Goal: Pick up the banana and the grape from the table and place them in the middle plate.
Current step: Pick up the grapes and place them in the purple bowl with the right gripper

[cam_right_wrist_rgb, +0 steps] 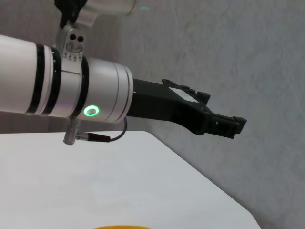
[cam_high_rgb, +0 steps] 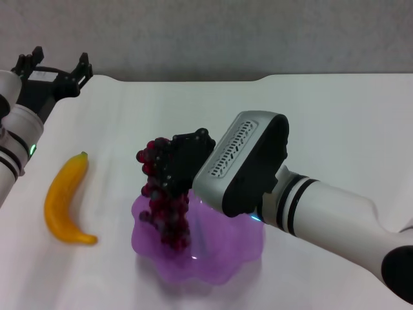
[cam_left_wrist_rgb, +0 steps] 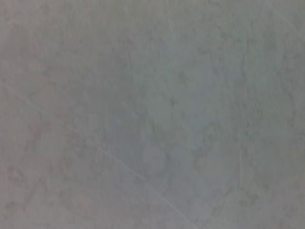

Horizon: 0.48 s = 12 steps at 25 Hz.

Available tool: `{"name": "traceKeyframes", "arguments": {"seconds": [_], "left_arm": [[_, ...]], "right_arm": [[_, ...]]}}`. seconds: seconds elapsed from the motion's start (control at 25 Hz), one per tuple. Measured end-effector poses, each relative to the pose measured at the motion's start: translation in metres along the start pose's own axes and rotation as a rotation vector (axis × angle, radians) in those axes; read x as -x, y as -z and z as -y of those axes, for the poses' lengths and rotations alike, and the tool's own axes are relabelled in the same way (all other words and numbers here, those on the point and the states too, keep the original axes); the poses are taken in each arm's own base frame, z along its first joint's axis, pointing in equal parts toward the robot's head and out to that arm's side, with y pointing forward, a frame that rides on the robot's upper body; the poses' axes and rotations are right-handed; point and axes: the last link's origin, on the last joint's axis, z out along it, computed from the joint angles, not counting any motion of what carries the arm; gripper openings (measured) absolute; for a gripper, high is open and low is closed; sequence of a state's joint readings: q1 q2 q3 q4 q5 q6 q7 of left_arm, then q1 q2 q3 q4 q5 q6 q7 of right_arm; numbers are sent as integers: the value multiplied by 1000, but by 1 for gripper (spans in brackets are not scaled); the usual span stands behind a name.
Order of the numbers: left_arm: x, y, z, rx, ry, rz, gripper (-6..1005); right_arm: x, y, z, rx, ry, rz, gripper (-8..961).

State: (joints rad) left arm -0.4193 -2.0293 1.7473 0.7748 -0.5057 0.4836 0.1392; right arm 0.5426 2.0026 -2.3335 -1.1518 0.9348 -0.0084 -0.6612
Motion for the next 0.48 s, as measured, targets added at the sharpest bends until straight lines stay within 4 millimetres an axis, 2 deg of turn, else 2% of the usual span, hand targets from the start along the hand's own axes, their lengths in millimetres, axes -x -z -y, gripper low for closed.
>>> {"name": "traceKeyframes", "arguments": {"seconds": [0.12,0.36,0.48], "left_arm": [[0,-1,-1,3,-1,0,877],[-1,0,-1,4,0,-5,877],[-1,0,-1,4,-1,-3,877]], "right_arm": [[0,0,1,-1,2,-1,81],[0,2,5,-30,-9,19,272],[1,4,7,-60,-22,46,425]]}}
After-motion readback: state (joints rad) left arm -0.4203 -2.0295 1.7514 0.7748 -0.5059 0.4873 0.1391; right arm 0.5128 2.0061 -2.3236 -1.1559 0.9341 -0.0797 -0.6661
